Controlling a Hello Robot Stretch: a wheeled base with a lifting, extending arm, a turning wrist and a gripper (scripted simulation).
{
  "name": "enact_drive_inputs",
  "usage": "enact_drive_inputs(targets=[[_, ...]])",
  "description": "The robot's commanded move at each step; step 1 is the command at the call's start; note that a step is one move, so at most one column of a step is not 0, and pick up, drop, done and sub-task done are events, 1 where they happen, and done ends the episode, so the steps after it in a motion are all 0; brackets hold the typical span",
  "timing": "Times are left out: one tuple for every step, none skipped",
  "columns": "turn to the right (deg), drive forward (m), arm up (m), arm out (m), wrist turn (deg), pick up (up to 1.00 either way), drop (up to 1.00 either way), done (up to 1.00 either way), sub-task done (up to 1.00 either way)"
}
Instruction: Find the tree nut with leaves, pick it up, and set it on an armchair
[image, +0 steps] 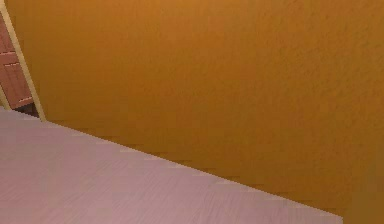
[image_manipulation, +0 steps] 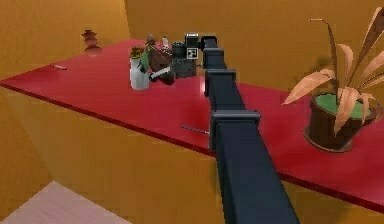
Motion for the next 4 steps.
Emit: enact_drive_inputs(targets=[[0.0, 0.00, 0.00, 0.00, -45.0, 0.00, 0.00, 0.00, 0.00], [0.0, 0.00, 0.00, 0.00, -45.0, 0.00, 0.00, 0.00, 0.00], [0.0, 0.00, 0.00, 0.00, -18.0, 0.00, 0.00, 0.00, 0.00], [0.0, 0.00, 0.00, -0.46, 0.0, 0.00, 0.00, 0.00, 0.00]])
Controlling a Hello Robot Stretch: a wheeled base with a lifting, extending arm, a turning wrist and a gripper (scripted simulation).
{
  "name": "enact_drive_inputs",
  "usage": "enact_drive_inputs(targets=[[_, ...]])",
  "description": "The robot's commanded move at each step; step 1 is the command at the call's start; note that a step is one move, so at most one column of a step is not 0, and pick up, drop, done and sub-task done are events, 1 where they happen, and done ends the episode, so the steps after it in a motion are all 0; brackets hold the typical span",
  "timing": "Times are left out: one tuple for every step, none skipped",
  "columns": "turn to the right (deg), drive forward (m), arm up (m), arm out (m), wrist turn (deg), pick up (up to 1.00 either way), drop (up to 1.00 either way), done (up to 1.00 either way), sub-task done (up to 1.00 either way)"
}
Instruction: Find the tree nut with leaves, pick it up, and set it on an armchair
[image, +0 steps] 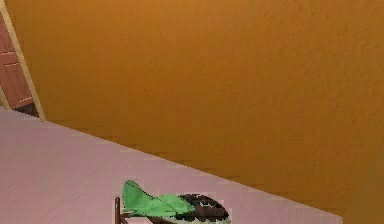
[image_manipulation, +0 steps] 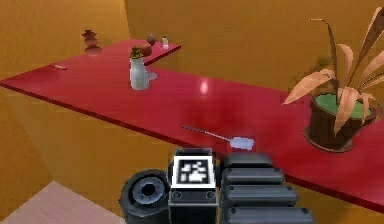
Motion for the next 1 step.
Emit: enact_drive_inputs(targets=[[-45.0, 0.00, 0.00, 0.00, 0.0, 0.00, 0.00, 0.00, 0.00]])
